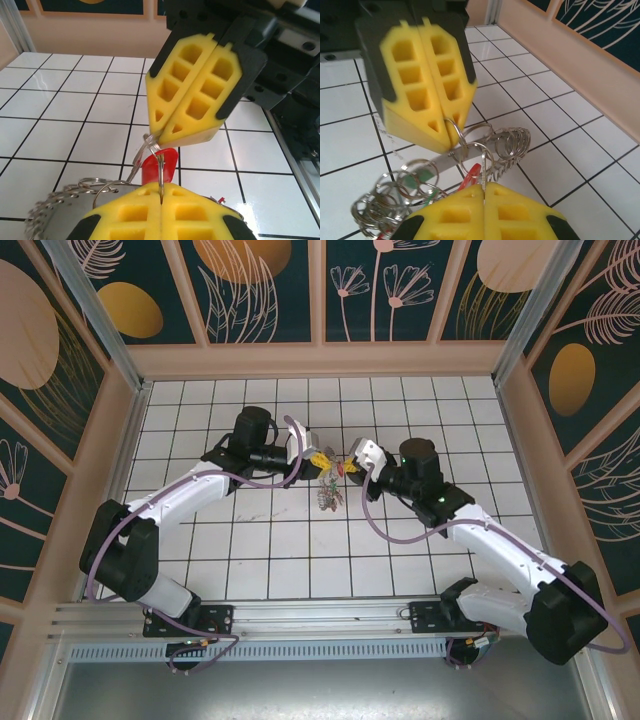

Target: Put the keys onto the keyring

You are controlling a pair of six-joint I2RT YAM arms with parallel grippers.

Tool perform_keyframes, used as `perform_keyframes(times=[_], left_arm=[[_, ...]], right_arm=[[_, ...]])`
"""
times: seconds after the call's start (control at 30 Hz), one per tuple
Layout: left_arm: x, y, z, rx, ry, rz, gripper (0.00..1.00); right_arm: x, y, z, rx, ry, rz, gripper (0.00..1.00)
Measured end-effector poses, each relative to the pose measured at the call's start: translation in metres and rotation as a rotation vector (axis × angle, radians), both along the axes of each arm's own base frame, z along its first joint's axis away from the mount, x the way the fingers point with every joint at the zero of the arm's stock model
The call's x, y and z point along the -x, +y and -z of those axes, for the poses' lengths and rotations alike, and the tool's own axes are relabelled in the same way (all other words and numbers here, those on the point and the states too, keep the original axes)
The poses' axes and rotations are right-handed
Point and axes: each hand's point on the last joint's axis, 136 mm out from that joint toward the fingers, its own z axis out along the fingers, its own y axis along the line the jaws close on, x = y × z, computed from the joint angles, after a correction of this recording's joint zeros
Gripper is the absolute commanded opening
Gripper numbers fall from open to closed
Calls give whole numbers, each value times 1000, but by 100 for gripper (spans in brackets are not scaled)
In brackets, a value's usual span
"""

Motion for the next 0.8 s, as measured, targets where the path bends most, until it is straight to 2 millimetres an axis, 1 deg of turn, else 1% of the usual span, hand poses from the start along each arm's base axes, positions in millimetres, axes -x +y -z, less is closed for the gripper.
perform_keyframes(times=[0.13,0.4,0.53,0.6,0.67,0.73,0.8], left_arm=[[0,0,1,-3,4,0,0],[0,0,1,-3,5,0,0],[0,0,1,-3,4,0,0],[0,0,1,-3,4,0,0],[0,0,1,-3,4,0,0],[0,0,1,-3,3,-2,0],[0,0,1,-3,4,-1,0]], right_arm=[[4,3,-6,-6,2,-23,0],[6,4,-5,8,14,-24,0],[0,1,1,39,4,7,0],[-3,-1,8,61,15,27,1],[-6,-1,19,85,40,37,6],[-6,-1,25,98,55,37,14],[-6,-1,26,101,60,38,16]])
